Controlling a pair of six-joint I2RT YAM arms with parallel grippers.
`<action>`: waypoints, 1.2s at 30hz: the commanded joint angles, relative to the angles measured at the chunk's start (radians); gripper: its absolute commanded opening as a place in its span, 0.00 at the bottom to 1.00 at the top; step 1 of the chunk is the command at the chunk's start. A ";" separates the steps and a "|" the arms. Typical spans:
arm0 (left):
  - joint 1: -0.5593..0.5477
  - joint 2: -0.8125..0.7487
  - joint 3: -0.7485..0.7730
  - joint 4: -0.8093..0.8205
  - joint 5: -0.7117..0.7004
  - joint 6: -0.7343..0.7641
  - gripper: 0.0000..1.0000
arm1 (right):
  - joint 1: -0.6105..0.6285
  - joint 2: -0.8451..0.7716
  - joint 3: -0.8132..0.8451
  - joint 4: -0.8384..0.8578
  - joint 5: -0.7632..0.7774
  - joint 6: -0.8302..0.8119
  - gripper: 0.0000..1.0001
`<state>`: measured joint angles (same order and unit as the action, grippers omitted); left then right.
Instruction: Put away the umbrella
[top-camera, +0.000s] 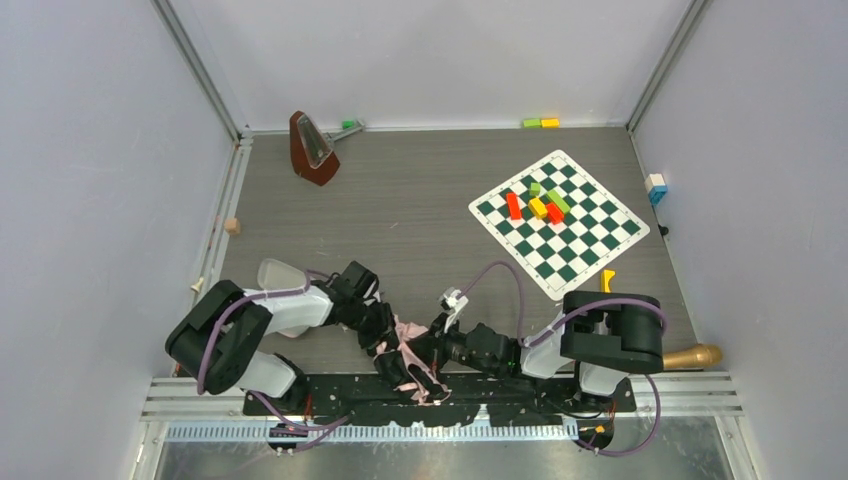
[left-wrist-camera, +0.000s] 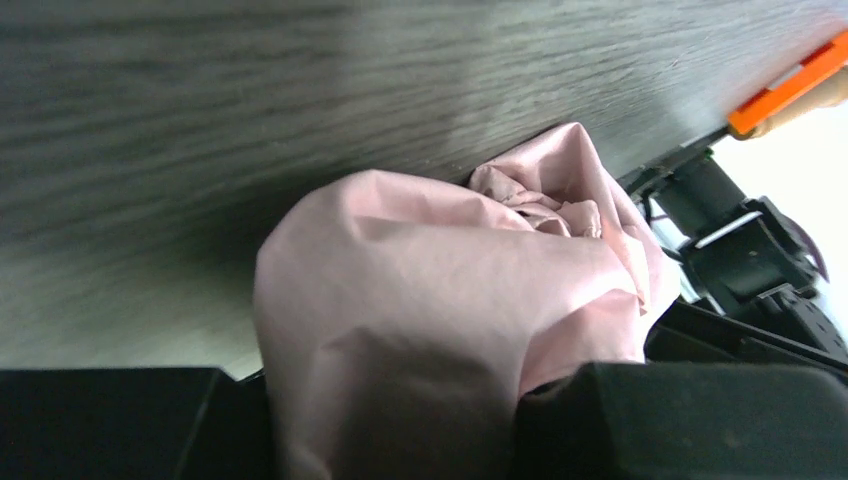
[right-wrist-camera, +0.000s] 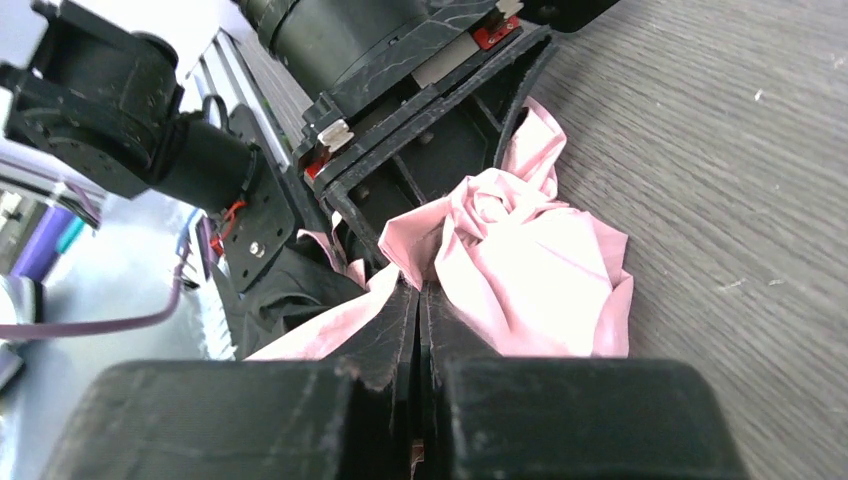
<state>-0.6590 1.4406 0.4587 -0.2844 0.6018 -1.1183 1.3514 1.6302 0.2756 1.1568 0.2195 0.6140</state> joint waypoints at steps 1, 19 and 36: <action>-0.071 0.208 -0.132 0.430 -0.352 -0.054 0.00 | -0.004 0.076 0.064 0.103 0.026 0.184 0.06; -0.072 0.335 -0.139 0.464 -0.313 -0.053 0.00 | -0.086 0.065 0.204 -0.214 -0.100 0.139 0.06; -0.070 0.185 -0.094 0.221 -0.448 -0.363 0.00 | -0.169 -0.318 0.075 0.090 -0.386 0.189 0.06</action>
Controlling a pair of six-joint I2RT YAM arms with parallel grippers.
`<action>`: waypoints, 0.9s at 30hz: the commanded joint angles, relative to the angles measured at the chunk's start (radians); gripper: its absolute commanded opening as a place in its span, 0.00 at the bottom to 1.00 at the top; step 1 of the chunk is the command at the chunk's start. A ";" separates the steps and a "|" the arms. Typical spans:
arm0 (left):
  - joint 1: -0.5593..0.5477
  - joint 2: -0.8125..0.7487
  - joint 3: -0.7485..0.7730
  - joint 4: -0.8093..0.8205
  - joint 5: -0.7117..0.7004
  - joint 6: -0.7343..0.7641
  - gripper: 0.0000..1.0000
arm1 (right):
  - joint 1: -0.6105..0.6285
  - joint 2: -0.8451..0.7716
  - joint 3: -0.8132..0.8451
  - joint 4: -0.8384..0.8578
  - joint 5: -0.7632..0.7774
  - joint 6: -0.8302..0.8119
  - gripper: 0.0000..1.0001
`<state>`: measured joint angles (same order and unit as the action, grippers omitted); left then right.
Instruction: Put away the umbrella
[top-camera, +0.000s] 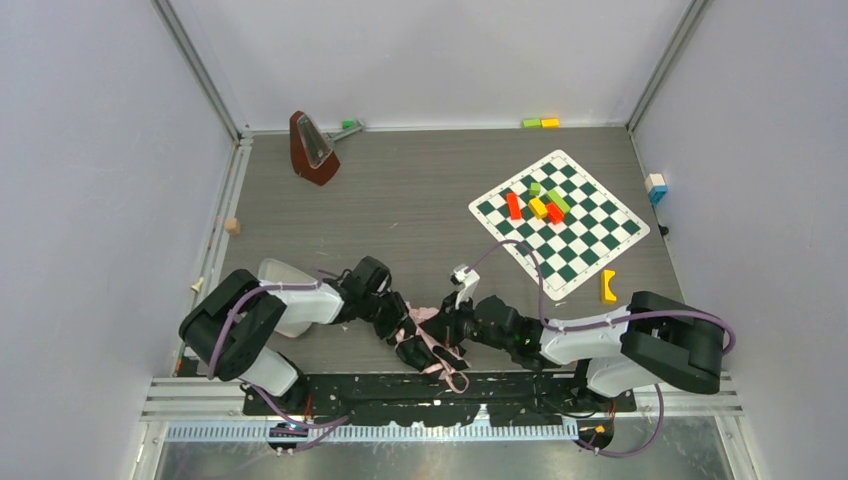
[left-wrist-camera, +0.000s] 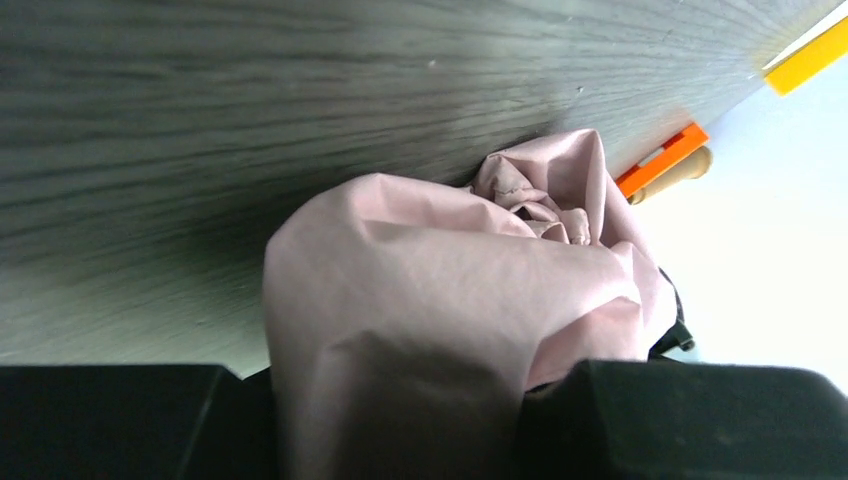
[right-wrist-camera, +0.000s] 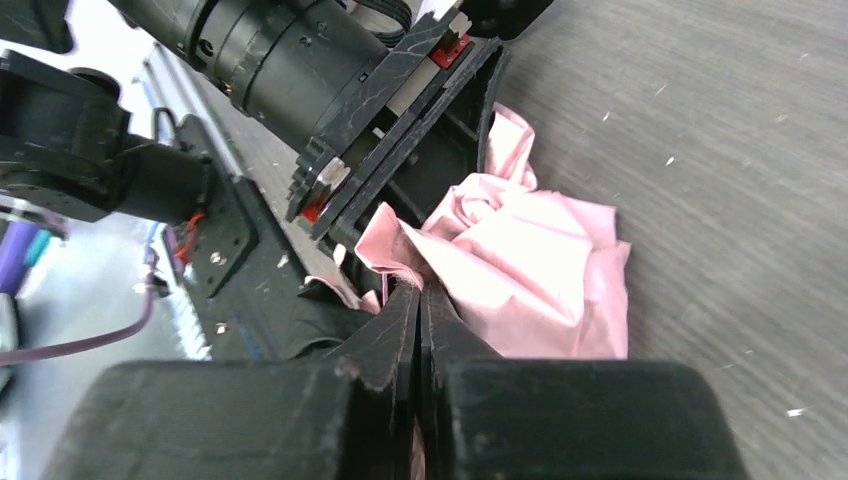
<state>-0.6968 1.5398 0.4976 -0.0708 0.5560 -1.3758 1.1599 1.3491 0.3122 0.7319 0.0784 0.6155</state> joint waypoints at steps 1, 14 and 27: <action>-0.032 0.087 -0.156 0.055 -0.407 -0.126 0.00 | 0.018 -0.024 0.008 0.554 -0.247 0.209 0.06; -0.034 0.087 -0.266 0.194 -0.485 -0.212 0.00 | -0.024 -0.135 -0.077 0.641 -0.339 0.335 0.06; -0.039 0.089 -0.175 -0.018 -0.446 -0.260 0.00 | 0.061 -0.316 0.075 0.284 -0.339 0.194 0.06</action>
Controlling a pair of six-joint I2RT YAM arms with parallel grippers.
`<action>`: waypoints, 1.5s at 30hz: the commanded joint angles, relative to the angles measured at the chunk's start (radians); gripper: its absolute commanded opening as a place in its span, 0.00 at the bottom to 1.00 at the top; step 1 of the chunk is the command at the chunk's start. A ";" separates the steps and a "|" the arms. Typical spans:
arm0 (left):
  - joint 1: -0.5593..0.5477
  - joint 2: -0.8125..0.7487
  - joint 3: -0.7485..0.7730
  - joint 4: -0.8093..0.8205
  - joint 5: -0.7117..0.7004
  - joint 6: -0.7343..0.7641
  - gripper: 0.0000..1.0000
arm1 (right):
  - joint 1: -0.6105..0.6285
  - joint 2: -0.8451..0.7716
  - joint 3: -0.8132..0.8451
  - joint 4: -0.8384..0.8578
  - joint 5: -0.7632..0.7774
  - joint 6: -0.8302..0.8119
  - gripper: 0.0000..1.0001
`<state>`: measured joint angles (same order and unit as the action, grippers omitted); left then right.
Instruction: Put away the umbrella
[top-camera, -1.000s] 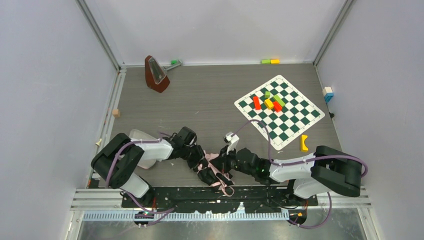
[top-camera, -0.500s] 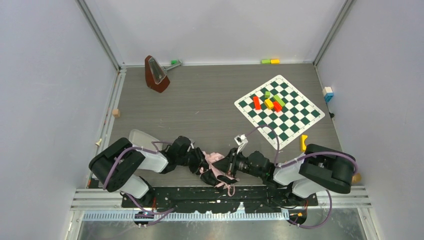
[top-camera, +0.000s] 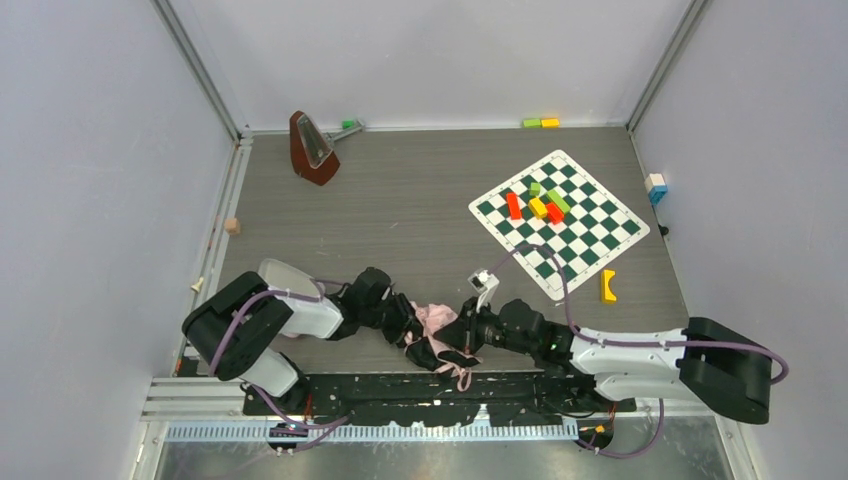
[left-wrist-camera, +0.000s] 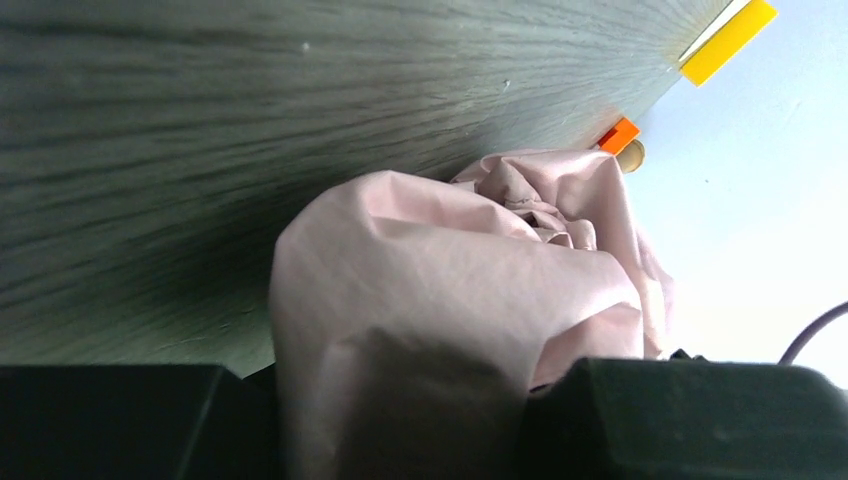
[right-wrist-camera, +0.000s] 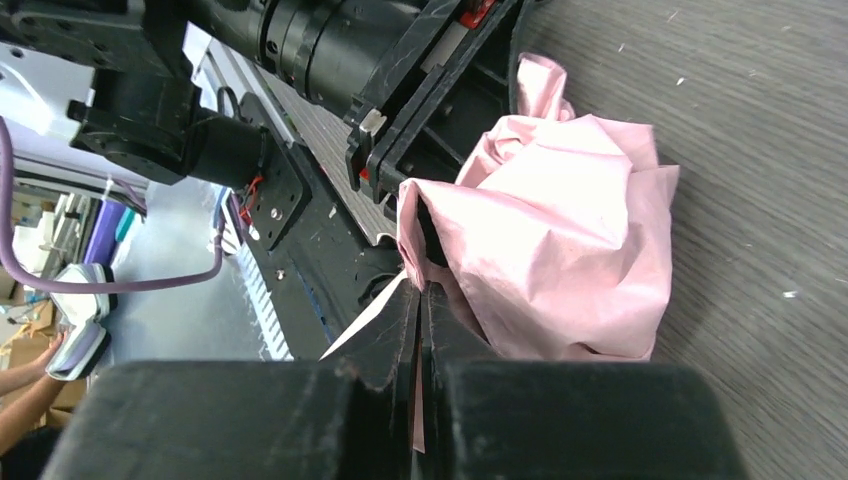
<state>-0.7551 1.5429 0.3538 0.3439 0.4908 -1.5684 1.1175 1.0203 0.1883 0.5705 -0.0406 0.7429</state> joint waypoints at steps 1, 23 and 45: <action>0.018 0.076 -0.028 -0.460 -0.388 -0.081 0.00 | 0.113 0.040 0.247 0.420 -0.222 0.044 0.06; 0.004 0.003 0.372 -1.157 -0.602 0.174 0.00 | 0.449 0.464 0.545 -0.287 0.141 -0.589 0.06; 0.007 -0.228 0.396 -0.971 -0.577 0.594 0.18 | 0.415 0.605 0.569 -0.331 0.138 -0.618 0.06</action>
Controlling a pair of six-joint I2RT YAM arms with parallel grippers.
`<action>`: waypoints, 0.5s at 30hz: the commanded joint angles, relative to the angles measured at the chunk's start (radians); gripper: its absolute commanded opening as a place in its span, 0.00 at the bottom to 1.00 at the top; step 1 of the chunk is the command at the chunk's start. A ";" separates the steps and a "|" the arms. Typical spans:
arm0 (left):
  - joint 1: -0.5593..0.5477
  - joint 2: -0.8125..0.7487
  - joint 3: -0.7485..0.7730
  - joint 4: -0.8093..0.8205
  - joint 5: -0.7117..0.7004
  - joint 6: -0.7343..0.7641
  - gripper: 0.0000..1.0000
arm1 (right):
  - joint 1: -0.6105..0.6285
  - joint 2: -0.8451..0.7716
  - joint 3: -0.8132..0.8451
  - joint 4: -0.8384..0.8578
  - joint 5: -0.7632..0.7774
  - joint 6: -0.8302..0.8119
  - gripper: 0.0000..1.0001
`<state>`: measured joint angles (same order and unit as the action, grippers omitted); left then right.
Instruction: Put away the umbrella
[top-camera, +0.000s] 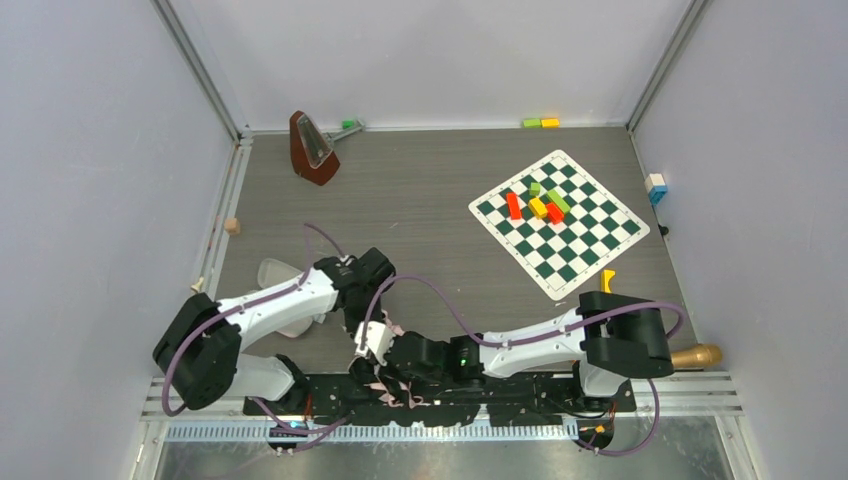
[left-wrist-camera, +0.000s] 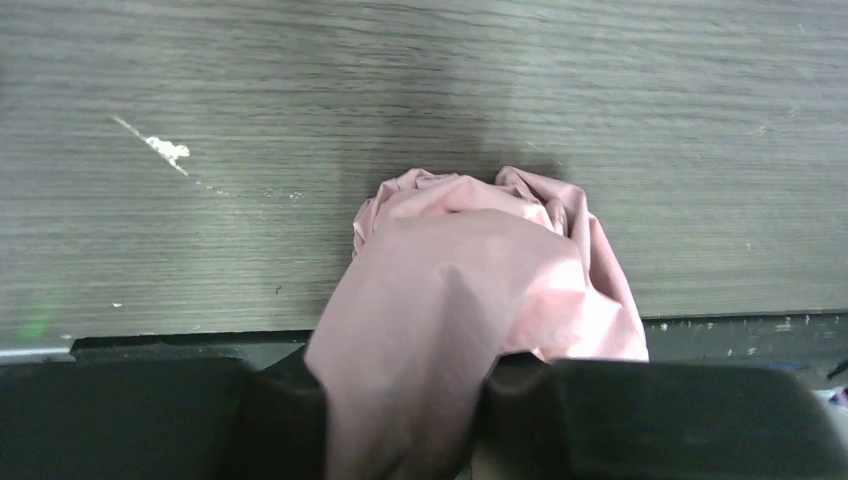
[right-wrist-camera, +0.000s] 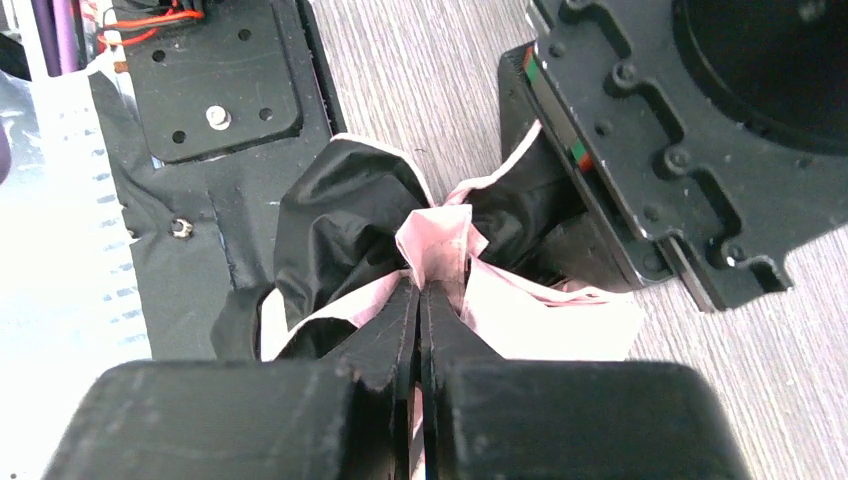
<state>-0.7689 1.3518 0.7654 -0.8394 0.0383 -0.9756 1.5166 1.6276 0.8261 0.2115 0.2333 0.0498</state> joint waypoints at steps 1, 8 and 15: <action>0.020 -0.018 -0.019 0.216 -0.112 -0.008 0.02 | 0.012 -0.011 -0.081 0.046 -0.131 0.079 0.06; 0.020 0.152 0.008 0.099 -0.079 -0.200 0.00 | -0.030 -0.136 -0.149 0.128 -0.106 0.041 0.06; 0.021 0.269 0.096 -0.033 0.132 -0.252 0.00 | -0.029 -0.220 -0.023 -0.008 0.056 -0.146 0.06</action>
<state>-0.7483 1.5539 0.9203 -0.9630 0.1001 -1.1164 1.4803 1.4677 0.6945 0.2245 0.2115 0.0154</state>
